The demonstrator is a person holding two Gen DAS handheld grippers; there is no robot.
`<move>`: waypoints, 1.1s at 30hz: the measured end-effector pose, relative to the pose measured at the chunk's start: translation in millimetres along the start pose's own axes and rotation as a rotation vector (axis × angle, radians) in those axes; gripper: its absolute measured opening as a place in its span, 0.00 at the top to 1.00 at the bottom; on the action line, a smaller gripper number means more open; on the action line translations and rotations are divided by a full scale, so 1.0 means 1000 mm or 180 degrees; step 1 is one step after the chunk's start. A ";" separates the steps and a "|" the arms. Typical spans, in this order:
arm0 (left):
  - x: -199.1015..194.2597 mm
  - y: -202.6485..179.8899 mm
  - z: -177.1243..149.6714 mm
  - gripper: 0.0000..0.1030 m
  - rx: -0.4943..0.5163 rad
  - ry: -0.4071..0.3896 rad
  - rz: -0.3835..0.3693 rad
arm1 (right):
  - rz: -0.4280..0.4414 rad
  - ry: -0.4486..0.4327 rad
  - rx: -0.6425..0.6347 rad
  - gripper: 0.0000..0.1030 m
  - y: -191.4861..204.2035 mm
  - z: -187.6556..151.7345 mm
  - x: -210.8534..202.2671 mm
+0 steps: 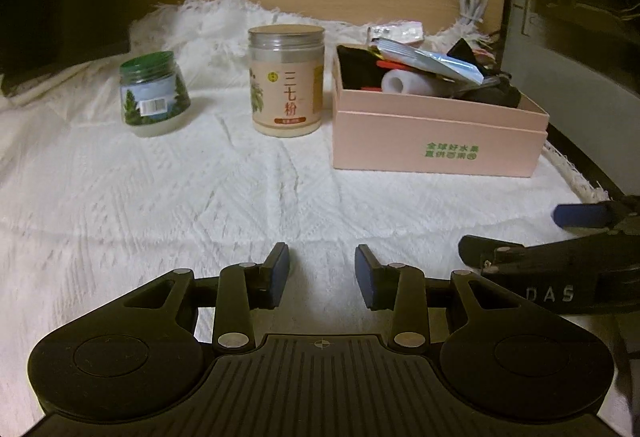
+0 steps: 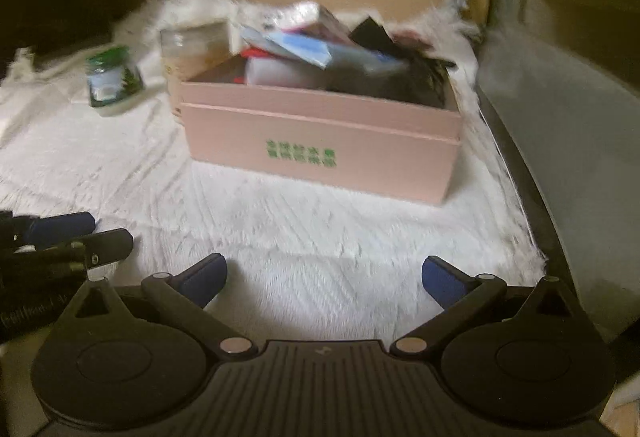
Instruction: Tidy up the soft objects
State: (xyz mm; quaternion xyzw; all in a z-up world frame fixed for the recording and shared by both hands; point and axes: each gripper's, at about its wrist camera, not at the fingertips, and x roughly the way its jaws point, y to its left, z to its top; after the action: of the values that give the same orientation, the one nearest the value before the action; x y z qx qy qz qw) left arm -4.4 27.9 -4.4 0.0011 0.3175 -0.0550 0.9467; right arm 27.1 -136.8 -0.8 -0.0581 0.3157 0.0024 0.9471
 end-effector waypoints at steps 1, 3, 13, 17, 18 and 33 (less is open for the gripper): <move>0.000 -0.001 0.000 0.61 0.0034 -0.0005 0.0018 | 0.0007 0.0000 0.0012 0.00 -0.002 0.001 0.000; 0.000 -0.003 -0.001 0.61 0.0065 -0.0014 0.0039 | -0.0010 0.0004 -0.0011 0.00 0.000 0.002 -0.001; 0.000 -0.002 -0.001 0.61 0.0044 -0.0016 0.0027 | -0.0009 0.0004 -0.0002 0.00 0.000 0.003 -0.001; 0.000 -0.002 -0.001 0.61 0.0049 -0.0016 0.0030 | -0.0008 0.0004 -0.0003 0.00 0.000 0.003 -0.001; 0.000 -0.002 -0.001 0.61 0.0045 -0.0016 0.0027 | -0.0008 0.0004 -0.0003 0.00 0.000 0.003 -0.001; 0.000 -0.002 -0.001 0.61 0.0043 -0.0017 0.0026 | -0.0008 0.0004 -0.0003 0.00 0.000 0.003 -0.001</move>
State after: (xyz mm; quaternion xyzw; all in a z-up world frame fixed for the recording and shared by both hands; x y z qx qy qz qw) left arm -5.3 25.9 -5.0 0.0087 0.3145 -0.0534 0.9477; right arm 27.8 -136.4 1.9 -0.0590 0.3162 0.0014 0.9468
